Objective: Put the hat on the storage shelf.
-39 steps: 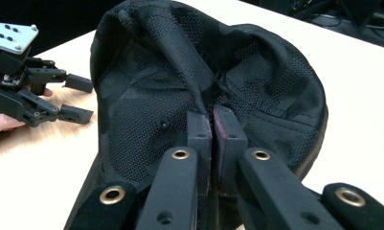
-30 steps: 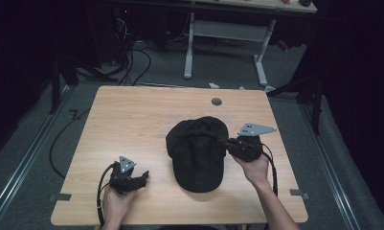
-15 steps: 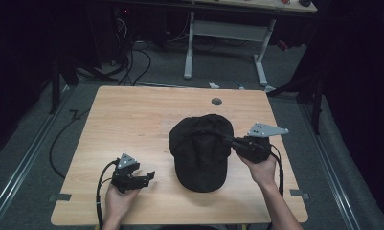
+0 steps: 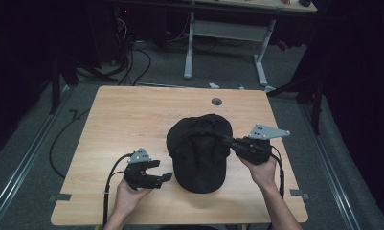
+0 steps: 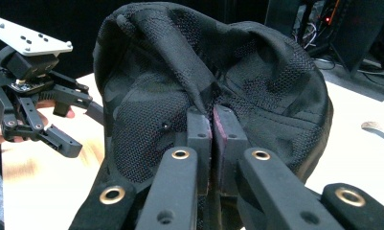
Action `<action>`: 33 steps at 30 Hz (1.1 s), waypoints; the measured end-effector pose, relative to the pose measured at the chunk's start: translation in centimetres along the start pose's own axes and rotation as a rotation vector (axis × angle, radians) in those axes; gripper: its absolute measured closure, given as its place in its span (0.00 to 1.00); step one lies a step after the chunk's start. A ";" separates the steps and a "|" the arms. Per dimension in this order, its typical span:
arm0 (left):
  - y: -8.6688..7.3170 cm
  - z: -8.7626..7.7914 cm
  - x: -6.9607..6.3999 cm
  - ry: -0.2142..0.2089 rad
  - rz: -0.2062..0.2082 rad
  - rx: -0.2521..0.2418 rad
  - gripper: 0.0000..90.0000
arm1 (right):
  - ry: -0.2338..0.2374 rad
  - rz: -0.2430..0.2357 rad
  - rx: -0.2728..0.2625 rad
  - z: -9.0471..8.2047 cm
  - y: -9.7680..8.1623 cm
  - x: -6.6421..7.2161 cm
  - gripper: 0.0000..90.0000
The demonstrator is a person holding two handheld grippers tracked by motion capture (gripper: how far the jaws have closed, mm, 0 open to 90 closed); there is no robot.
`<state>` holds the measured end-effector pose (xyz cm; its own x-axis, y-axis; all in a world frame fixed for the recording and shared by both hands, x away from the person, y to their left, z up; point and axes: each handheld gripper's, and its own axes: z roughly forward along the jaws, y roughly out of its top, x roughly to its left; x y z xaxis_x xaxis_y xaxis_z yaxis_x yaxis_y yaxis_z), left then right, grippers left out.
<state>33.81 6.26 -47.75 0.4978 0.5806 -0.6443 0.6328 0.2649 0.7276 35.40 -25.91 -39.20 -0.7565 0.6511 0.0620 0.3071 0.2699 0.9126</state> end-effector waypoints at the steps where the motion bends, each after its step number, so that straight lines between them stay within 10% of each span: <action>1: 0.0 0.1 -0.2 -0.007 0.009 0.007 0.28 | 0.005 -0.003 -0.004 0.0 0.0 0.0 0.97; 33: -0.1 1.5 -2.2 -0.136 0.046 0.095 0.45 | 0.069 -0.062 -0.059 0.7 0.0 0.5 0.97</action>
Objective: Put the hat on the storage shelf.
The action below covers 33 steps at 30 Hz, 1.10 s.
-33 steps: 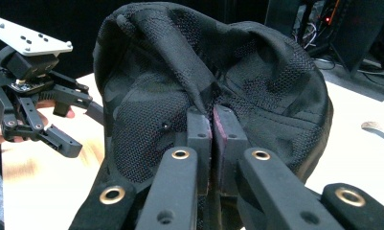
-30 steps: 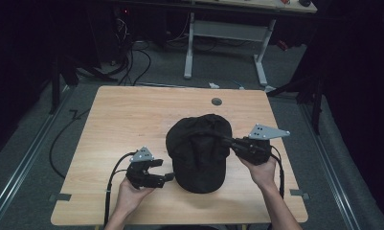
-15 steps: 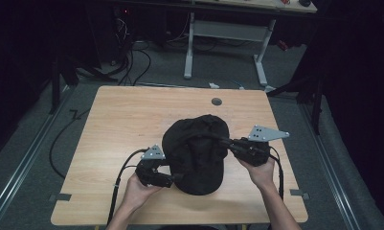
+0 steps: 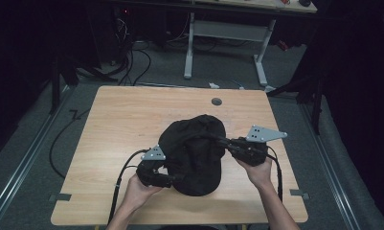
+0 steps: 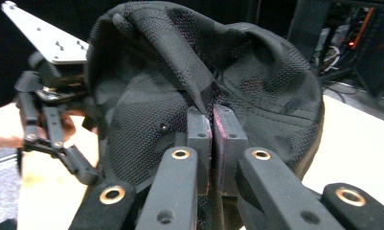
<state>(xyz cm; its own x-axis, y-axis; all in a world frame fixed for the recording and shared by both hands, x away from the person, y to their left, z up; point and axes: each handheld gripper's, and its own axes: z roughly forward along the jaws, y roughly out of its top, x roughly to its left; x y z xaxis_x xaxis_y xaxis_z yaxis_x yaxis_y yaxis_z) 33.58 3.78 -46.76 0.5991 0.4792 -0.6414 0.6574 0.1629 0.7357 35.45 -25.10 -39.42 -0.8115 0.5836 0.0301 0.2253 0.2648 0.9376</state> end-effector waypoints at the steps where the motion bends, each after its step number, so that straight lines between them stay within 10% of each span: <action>1: 0.0 -0.1 -0.1 -0.012 -0.005 0.000 0.46 | -0.015 -0.004 0.002 0.1 -0.1 -0.2 0.97; 14: 0.1 -0.6 -0.5 -0.052 -0.018 0.010 0.66 | -0.096 -0.016 0.052 1.6 -0.6 -1.2 0.96; 33: 0.0 -1.4 -1.5 -0.132 -0.039 0.040 0.95 | -0.074 0.011 0.035 2.6 0.1 -1.4 0.90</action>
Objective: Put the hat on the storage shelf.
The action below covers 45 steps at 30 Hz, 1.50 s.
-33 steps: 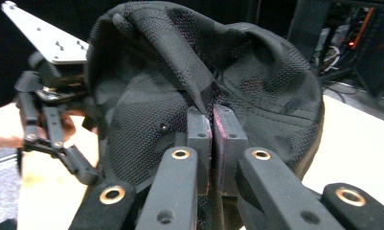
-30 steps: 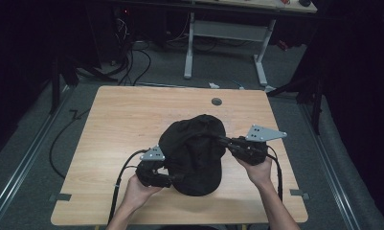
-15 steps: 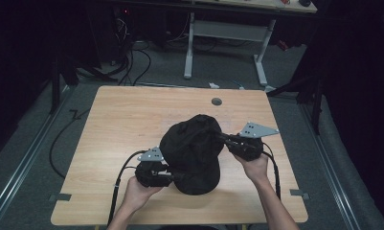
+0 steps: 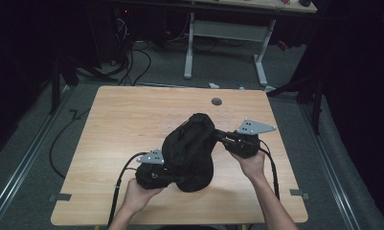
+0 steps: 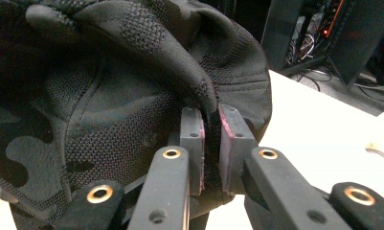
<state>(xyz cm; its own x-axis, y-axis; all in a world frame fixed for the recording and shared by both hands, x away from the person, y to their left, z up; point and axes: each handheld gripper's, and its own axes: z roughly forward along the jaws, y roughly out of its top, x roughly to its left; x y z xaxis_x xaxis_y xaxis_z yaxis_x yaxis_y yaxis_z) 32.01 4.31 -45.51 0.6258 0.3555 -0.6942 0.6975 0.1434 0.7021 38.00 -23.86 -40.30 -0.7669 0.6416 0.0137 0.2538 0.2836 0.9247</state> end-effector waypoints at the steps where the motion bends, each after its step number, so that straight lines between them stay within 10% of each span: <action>1: 0.0 -0.1 0.0 0.002 0.006 -0.006 0.95 | 0.004 0.003 -0.009 0.0 0.1 0.0 0.89; 12: 0.3 -0.9 -0.3 0.014 0.032 -0.068 0.95 | -0.007 0.096 0.016 -0.4 -0.8 -0.7 0.59; 35: 1.7 -2.1 0.3 0.117 0.043 -0.216 0.95 | -0.265 0.176 0.425 0.7 -11.7 -1.6 0.44; 45: 2.5 -2.5 0.4 0.164 0.066 -0.277 0.95 | -0.376 0.208 0.368 0.2 -13.7 -1.1 0.37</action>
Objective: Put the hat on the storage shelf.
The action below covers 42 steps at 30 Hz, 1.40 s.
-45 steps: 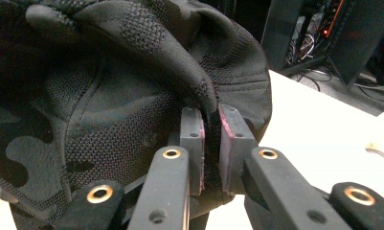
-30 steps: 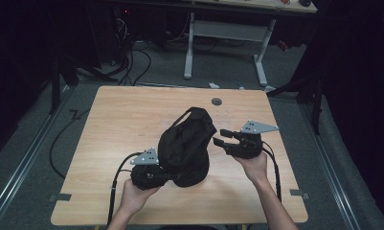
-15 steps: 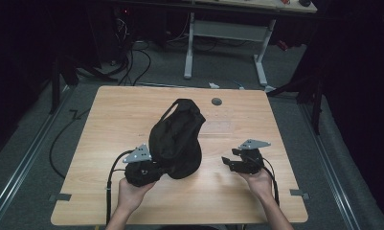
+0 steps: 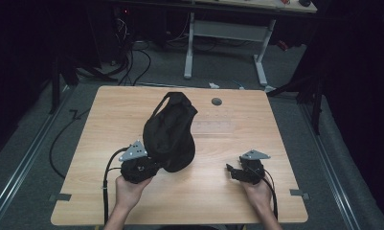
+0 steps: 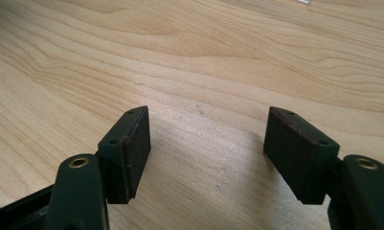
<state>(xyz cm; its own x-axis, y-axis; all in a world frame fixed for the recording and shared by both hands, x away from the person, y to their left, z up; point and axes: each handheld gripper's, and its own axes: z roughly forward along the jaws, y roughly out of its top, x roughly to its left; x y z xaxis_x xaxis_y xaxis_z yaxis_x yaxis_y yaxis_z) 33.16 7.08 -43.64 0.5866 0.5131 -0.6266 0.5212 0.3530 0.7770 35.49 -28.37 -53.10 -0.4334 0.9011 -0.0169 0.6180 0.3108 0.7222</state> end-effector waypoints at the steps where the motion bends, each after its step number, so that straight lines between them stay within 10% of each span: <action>1: 0.0 0.0 0.0 0.000 0.000 0.000 0.95 | 0.000 0.000 0.000 0.0 0.0 0.0 0.37; 42: 6.5 2.0 3.3 0.204 0.068 -0.190 0.95 | -0.008 0.008 0.001 -0.1 -0.1 0.0 0.35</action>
<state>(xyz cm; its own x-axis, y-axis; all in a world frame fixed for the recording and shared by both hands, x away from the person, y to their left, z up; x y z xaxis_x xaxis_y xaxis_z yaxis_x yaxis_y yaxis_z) 39.74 9.55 -40.79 0.4691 0.6808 -0.5625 0.3484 0.4425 0.8263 35.36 -28.47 -53.11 -0.4229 0.9060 -0.0163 0.6220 0.3033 0.7219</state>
